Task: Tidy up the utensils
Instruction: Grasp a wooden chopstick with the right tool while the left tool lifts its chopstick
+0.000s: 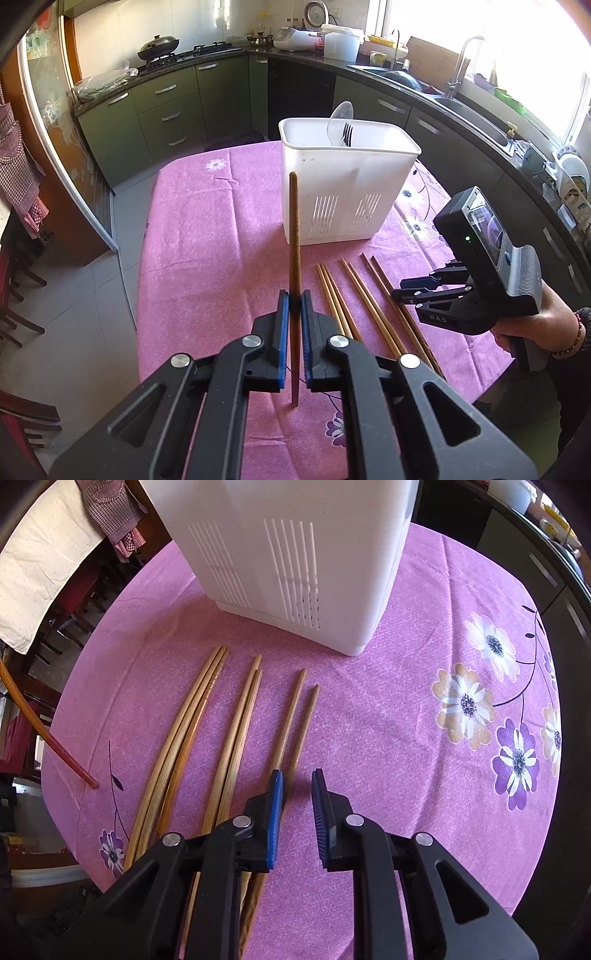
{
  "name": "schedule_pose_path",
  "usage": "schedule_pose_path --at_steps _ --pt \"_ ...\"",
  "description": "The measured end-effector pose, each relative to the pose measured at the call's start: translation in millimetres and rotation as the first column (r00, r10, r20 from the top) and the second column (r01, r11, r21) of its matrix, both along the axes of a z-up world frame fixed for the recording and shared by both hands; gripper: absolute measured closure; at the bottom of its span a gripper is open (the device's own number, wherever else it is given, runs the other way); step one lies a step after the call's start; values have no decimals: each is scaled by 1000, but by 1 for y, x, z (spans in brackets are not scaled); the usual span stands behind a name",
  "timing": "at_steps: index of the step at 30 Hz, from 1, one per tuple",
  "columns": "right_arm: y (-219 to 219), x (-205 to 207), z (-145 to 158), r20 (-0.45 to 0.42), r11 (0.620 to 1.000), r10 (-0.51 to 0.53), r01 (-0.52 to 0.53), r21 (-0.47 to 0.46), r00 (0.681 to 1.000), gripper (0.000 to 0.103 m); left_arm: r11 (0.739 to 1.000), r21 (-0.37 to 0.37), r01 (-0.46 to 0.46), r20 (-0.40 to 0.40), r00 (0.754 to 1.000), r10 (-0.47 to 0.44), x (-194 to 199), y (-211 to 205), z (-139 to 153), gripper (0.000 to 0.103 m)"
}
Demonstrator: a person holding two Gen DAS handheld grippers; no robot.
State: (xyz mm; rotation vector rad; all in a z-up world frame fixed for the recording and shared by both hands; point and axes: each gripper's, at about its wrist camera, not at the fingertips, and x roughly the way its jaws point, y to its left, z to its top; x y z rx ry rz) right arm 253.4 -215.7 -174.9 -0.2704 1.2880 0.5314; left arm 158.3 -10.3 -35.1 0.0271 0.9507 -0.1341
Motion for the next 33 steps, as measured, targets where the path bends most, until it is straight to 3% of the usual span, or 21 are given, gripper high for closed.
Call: schedule_pose_path --at_steps 3,6,10,15,23,28,33 --pt "8 -1 -1 12 1000 6 -6 -25 1000 86 1000 -1 2 0 1000 -2 0 0 0 96" --pt "15 -1 -2 37 999 15 -14 -48 999 93 1000 1 5 2 1000 -5 -1 0 -1 96" --pt "17 -1 3 60 1000 12 -11 -23 998 97 1000 0 7 4 1000 -7 -2 1 0 96" --pt "2 -12 44 143 997 1 -12 76 990 97 1000 4 5 8 1000 -5 -3 3 2 96" --pt "-42 -52 116 315 981 -49 -15 195 948 97 1000 1 6 24 1000 -6 -8 6 7 96" --pt "-68 -79 138 356 970 -79 -11 244 931 97 1000 3 6 33 999 -7 -11 8 12 96" --pt "-84 -92 140 359 965 -104 7 262 928 97 1000 14 13 38 999 -13 -14 7 15 96"
